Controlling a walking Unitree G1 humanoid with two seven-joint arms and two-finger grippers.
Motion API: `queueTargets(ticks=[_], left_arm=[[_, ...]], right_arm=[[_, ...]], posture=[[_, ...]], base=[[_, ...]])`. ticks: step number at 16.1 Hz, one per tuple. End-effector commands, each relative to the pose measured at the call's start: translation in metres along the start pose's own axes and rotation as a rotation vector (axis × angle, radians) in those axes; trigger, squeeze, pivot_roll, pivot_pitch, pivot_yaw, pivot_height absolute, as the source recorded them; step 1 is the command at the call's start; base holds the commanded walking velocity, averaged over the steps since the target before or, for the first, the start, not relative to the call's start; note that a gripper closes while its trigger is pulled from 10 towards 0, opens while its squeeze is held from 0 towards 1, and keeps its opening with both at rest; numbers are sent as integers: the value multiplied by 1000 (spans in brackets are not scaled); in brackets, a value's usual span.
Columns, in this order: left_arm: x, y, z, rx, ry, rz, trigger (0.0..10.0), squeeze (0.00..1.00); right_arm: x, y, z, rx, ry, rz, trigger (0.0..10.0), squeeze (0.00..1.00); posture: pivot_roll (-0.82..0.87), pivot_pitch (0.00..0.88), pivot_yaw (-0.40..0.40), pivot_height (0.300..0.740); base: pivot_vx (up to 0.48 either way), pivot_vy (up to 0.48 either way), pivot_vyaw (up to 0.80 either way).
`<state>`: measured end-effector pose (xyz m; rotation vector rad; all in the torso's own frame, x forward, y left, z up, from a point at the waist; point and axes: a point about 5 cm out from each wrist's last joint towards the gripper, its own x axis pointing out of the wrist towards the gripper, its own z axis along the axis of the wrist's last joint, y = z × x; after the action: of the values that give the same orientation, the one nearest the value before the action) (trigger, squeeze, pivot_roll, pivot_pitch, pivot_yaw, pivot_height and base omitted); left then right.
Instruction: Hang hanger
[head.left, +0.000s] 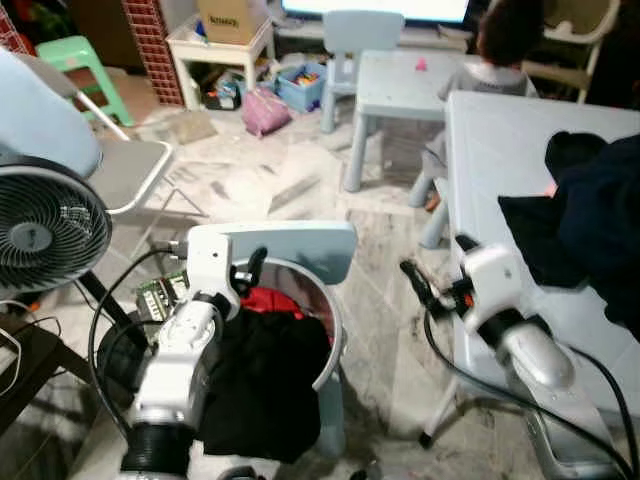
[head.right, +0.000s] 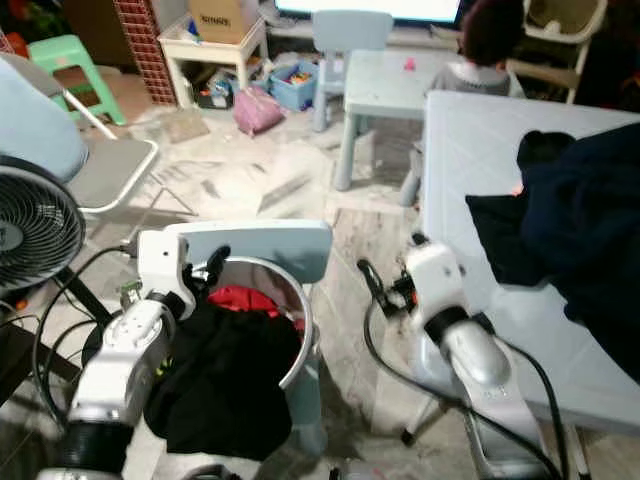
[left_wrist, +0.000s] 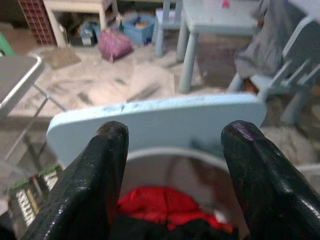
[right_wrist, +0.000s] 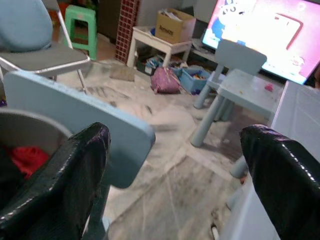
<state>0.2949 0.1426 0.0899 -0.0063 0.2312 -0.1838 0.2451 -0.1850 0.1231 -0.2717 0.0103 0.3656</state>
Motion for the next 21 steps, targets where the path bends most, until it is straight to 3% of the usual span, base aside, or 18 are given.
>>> queueTargets(ticks=[1, 3, 4, 9, 13, 16, 17, 18, 21], left_arm=[[9, -7, -8, 18, 106, -72, 10000, 0], [19, -15, -16, 77, 193, -152, 10000, 0], [22, -13, -18, 83, 201, -136, 10000, 0], [19, -17, -53, 150, 405, -268, 10000, 0], [21, -30, -60, 184, 434, -360, 10000, 0], [31, -46, -42, 172, 353, -380, 10000, 0], [32, -48, -40, 167, 339, -377, 10000, 816], [34, -53, -29, 146, 295, -379, 10000, 1000], [31, -57, -19, 171, 290, -431, 10000, 1000]], right_arm=[[-10, -2, 4, -16, 11, -1, 10000, 0], [-24, 2, 9, -25, 27, 11, 10000, 0], [-27, 4, 11, -42, 32, 24, 10000, 0], [-45, 10, 22, -52, 67, 64, 10000, 0], [-47, 11, 29, -67, 75, 96, 10000, 0], [-47, 12, 32, -67, 78, 92, 10000, 0], [-47, 12, 32, -66, 78, 93, 10000, 0], [-45, 14, 32, -63, 78, 95, 10000, 0], [-39, 17, 32, -61, 69, 112, 10000, 0]], posture=[[-124, 89, 3, 740], [-179, 118, 18, 740], [-187, 121, 20, 740], [-237, 186, -8, 740], [-258, 220, -26, 740], [-259, 229, -23, 740], [-259, 229, -23, 740], [-249, 229, -25, 740], [-228, 218, -28, 740]], base=[[0, 0, 0], [0, 0, 0], [0, 0, 0], [0, 0, 0], [0, 0, 0], [0, 0, 0], [0, 0, 0], [0, 0, 0], [0, 0, 0]])
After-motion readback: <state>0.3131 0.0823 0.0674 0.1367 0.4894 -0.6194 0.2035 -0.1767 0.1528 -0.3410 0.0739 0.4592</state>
